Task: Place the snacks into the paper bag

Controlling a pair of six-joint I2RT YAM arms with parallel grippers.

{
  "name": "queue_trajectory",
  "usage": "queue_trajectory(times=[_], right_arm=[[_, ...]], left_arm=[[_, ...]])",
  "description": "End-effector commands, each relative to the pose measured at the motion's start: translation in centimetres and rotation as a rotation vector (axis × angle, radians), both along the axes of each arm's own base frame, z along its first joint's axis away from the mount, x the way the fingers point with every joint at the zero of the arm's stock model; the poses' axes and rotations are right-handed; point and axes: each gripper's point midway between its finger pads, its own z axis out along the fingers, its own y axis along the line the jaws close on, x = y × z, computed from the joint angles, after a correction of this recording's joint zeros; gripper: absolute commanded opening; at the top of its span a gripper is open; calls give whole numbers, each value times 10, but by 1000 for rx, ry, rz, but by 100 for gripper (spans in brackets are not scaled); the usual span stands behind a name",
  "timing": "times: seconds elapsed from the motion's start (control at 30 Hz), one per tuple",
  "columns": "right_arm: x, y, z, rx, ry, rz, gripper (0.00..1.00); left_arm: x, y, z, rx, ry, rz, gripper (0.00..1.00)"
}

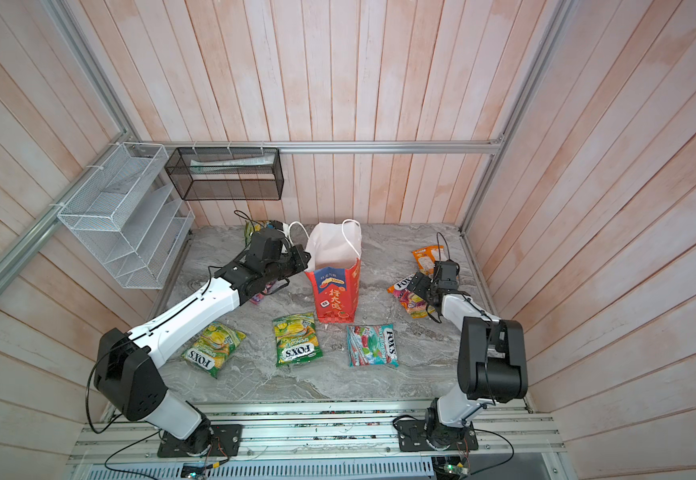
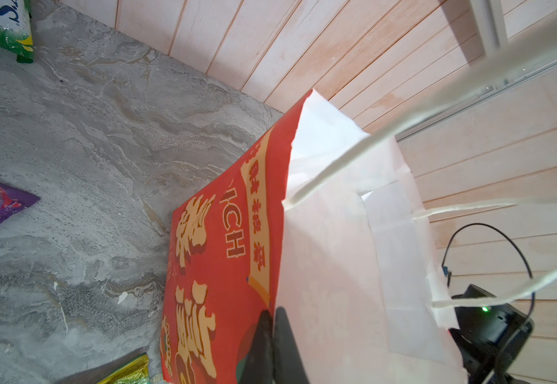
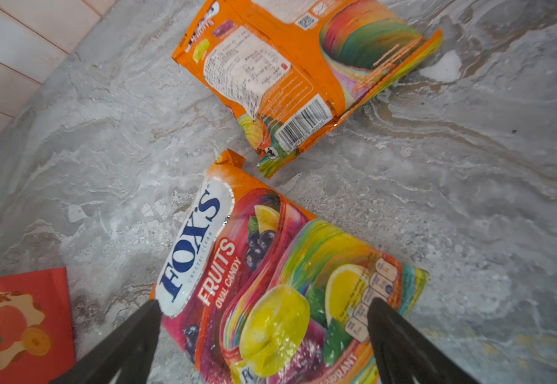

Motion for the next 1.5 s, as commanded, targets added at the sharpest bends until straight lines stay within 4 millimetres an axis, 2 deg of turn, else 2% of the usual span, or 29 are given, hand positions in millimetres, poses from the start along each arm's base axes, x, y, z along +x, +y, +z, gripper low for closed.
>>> queue_trajectory(times=[0.0,0.13,0.23,0.37,0.5,0.6,0.67,0.77,0.87,1.13,1.27,1.47], right_arm=[[7,7,-8,7,31,54,98],[9,9,-22,10,72,70,98],[7,21,-28,27,90,94,98],[-7,44,-40,25,127,95,98],[-25,67,-53,111,187,97,98],[-32,77,-46,160,175,75,98],[-28,88,-22,160,92,121,98],[-25,79,11,27,-7,116,98],[-22,58,19,-72,-54,69,98],[-4,43,8,-139,26,88,98],[7,50,-7,-132,68,141,98],[10,52,-27,-134,130,154,98]], left_arm=[[-1,-1,11,-4,-17,-22,0],[-2,-1,14,-9,-21,-25,0],[-3,0,15,-8,-25,-23,0],[-3,0,16,-8,-26,-24,0],[-5,1,19,-12,-30,-23,0],[-6,2,21,-13,-37,-20,0],[-5,3,21,-9,-37,-16,0],[-4,2,19,-8,-35,-17,0],[-4,1,17,-8,-28,-20,0],[-4,2,20,-8,-37,-18,0],[-4,2,18,-5,-33,-18,0],[-4,2,17,-5,-31,-18,0]])
